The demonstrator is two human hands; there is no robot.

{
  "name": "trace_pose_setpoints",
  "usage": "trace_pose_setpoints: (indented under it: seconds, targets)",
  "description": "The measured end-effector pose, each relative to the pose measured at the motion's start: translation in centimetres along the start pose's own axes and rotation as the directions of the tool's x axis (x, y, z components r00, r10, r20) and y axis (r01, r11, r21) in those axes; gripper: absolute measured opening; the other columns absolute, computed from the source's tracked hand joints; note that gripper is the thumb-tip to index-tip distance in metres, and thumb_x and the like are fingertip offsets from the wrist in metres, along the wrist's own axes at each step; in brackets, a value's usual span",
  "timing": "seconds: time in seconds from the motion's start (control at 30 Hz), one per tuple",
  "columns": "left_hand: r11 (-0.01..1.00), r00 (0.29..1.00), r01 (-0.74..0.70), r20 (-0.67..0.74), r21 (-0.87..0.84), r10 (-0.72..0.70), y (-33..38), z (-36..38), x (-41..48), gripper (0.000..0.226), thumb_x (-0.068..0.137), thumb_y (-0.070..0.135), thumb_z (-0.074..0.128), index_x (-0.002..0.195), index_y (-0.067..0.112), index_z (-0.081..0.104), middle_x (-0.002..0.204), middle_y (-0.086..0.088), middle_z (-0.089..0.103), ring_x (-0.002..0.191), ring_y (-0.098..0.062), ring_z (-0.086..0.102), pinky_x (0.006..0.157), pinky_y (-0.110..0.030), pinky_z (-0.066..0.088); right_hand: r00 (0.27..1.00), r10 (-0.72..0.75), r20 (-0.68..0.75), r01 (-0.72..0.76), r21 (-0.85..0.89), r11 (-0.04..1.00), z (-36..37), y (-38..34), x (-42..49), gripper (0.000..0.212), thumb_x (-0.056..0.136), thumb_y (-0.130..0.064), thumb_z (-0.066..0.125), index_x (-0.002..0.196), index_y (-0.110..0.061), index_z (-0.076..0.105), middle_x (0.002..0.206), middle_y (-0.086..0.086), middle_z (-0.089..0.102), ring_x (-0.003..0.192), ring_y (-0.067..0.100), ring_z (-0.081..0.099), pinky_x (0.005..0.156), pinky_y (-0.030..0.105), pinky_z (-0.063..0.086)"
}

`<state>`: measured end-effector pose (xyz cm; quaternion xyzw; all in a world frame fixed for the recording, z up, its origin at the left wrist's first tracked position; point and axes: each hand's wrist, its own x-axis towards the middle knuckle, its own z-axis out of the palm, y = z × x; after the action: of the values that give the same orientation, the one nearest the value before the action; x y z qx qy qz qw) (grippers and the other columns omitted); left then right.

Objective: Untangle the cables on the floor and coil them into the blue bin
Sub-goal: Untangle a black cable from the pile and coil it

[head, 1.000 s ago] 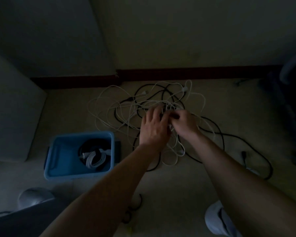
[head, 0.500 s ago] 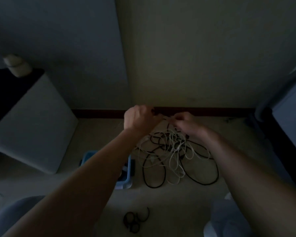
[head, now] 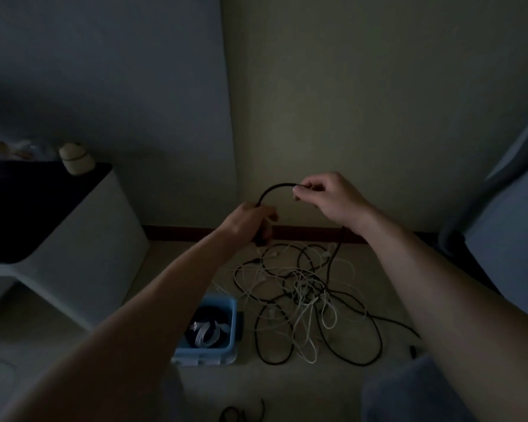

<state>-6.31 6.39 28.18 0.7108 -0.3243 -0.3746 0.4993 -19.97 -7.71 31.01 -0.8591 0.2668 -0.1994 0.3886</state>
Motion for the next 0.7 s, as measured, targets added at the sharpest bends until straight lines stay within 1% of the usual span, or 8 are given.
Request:
trace_pose_setpoints:
  seconds: [0.07,0.13,0.2,0.27,0.4,0.53,0.6,0.7]
  targets:
    - [0.935,0.990,0.101,0.130,-0.340,-0.059,0.0,0.5,-0.8,0.032,0.103,0.026,0.045,0.089,0.002,0.060,0.053,-0.004,0.039,0.047,-0.022,0.047,0.065,-0.035,0.042,1.000,0.020,-0.012,-0.019,0.056,0.998,0.5,0.5,-0.3,0.023,0.095,-0.034,0.064,0.086,-0.017,0.075,0.047,-0.024,0.051,0.047,-0.007,0.045,0.051,0.016,0.032]
    - [0.837,0.968,0.209,0.227,-0.507,-0.105,-0.5,0.5,-1.2,0.038,0.104,0.034,0.037,0.088,0.008,0.059,0.057,-0.001,0.030,0.046,-0.017,0.035,0.058,-0.030,0.038,0.996,0.042,-0.082,-0.033,0.101,0.994,1.7,1.9,-0.4,0.022,0.093,-0.036,0.066,0.081,-0.022,0.076,0.052,-0.026,0.056,0.052,-0.007,0.049,0.057,0.020,0.035]
    - [0.798,0.954,0.245,0.283,-0.551,-0.098,-1.3,0.5,-1.2,0.041,0.104,0.039,0.032,0.085,0.013,0.057,0.055,0.004,0.025,0.043,-0.011,0.024,0.047,-0.023,0.027,0.986,0.083,-0.145,-0.060,0.153,0.986,3.0,3.4,-0.4,0.023,0.091,-0.041,0.067,0.075,-0.026,0.075,0.063,-0.022,0.064,0.062,-0.005,0.055,0.063,0.025,0.040]
    - [0.790,0.942,0.252,0.329,-0.558,-0.068,-2.0,0.6,-1.0,0.044,0.105,0.042,0.028,0.084,0.015,0.056,0.050,0.005,0.024,0.040,-0.009,0.020,0.042,-0.022,0.020,0.987,0.115,-0.116,-0.090,0.208,0.974,4.1,4.4,-0.5,0.027,0.092,-0.039,0.066,0.072,-0.023,0.073,0.058,-0.019,0.062,0.055,-0.003,0.055,0.059,0.025,0.039]
    - [0.786,0.914,0.249,0.405,-0.566,0.002,-2.1,0.8,-0.9,0.043,0.106,0.037,0.024,0.096,0.013,0.058,0.044,0.005,0.033,0.040,-0.009,0.028,0.048,-0.025,0.030,0.992,0.123,0.025,-0.125,0.281,0.952,5.7,4.7,-0.1,0.031,0.098,-0.032,0.059,0.074,-0.014,0.067,0.049,-0.008,0.047,0.041,0.009,0.042,0.041,0.022,0.034]
    - [0.745,0.900,0.285,0.436,-0.603,0.009,-2.0,0.2,-0.3,0.032,0.103,0.026,0.028,0.094,0.014,0.056,0.058,0.004,0.041,0.047,-0.008,0.031,0.053,-0.023,0.035,0.995,0.097,0.038,-0.104,0.242,0.965,6.5,4.8,0.8,0.028,0.098,-0.031,0.059,0.073,-0.021,0.066,0.044,-0.016,0.052,0.038,-0.002,0.046,0.043,0.015,0.034]
    - [0.722,0.893,0.295,0.449,-0.625,0.023,-2.0,-0.1,0.0,0.030,0.100,0.025,0.030,0.085,0.016,0.054,0.055,0.007,0.034,0.043,-0.007,0.023,0.047,-0.021,0.026,0.990,0.131,0.057,-0.141,0.259,0.955,7.1,5.0,0.9,0.031,0.097,-0.039,0.058,0.074,-0.020,0.066,0.047,-0.012,0.051,0.038,0.000,0.045,0.044,0.021,0.036]
    - [0.676,0.913,0.267,0.404,-0.687,0.050,-1.7,-0.6,0.2,0.024,0.094,0.027,0.037,0.077,0.018,0.052,0.049,0.008,0.028,0.045,-0.009,0.010,0.048,-0.024,0.011,0.968,0.197,0.154,-0.233,0.275,0.933,7.8,5.2,1.1,0.047,0.099,-0.052,0.048,0.080,-0.011,0.062,0.051,-0.005,0.049,0.039,0.010,0.047,0.043,0.021,0.038]
